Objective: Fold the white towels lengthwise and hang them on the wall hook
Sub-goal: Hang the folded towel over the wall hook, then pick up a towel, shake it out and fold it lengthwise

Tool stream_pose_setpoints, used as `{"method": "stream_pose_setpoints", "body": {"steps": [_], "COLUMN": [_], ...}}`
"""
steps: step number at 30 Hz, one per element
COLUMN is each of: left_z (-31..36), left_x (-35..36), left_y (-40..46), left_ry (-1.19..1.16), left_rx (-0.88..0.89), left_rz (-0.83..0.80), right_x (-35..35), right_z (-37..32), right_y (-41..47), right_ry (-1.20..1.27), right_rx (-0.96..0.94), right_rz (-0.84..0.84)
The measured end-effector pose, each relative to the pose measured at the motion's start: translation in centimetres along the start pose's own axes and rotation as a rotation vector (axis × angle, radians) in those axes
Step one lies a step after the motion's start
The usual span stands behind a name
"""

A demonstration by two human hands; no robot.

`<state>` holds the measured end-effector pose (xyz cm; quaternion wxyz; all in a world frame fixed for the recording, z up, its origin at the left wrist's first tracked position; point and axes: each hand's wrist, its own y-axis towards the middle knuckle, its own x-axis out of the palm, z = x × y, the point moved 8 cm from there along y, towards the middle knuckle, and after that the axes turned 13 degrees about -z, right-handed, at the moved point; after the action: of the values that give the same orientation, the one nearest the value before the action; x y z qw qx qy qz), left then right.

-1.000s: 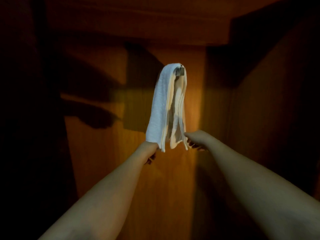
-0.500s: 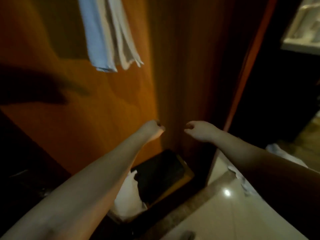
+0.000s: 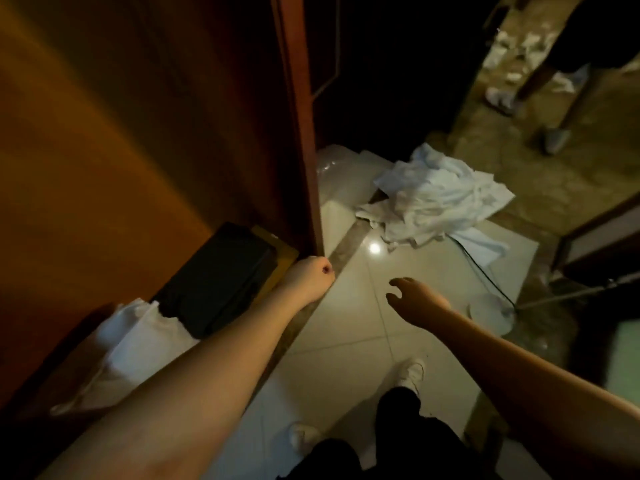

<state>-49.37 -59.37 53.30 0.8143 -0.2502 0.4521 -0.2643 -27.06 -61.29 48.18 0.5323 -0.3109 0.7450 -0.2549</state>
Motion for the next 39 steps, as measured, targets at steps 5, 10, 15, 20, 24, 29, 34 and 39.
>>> {"method": "stream_pose_setpoints", "body": {"steps": [5, 10, 15, 20, 24, 29, 34, 39], "left_z": [5.7, 11.5, 16.8, 20.2, 21.6, 22.6, 22.3, 21.9], "left_x": [6.2, 10.3, 11.9, 12.9, 13.2, 13.4, 13.0, 13.1], "left_y": [8.5, 16.8, 25.2, 34.2, 42.6, 53.5, 64.9, 74.3], "left_ry": [0.098, 0.148, 0.140, 0.194, 0.279, 0.279, 0.302, 0.316], "left_rx": [-0.028, -0.063, -0.082, -0.067, -0.038, 0.007, 0.034, 0.055], "left_rz": [-0.147, -0.239, -0.253, -0.279, -0.290, -0.310, -0.340, -0.367], "right_x": [1.4, -0.6, -4.5, -8.2, -9.1, -10.0, -11.6, -14.6], "right_z": [11.4, 20.5, 28.1, 34.6, 38.1, 41.6, 44.5, 47.1], "right_y": [2.3, 6.5, 12.1, 18.6, 25.2, 35.0, 45.4, 54.6], "right_ry": [0.128, 0.246, 0.252, 0.281, 0.330, 0.394, 0.411, 0.377], "right_rx": [0.152, 0.204, 0.230, 0.280, 0.302, 0.309, 0.389, 0.394], "right_rz": [-0.058, -0.103, -0.138, -0.094, -0.099, -0.128, -0.169, -0.158]}}
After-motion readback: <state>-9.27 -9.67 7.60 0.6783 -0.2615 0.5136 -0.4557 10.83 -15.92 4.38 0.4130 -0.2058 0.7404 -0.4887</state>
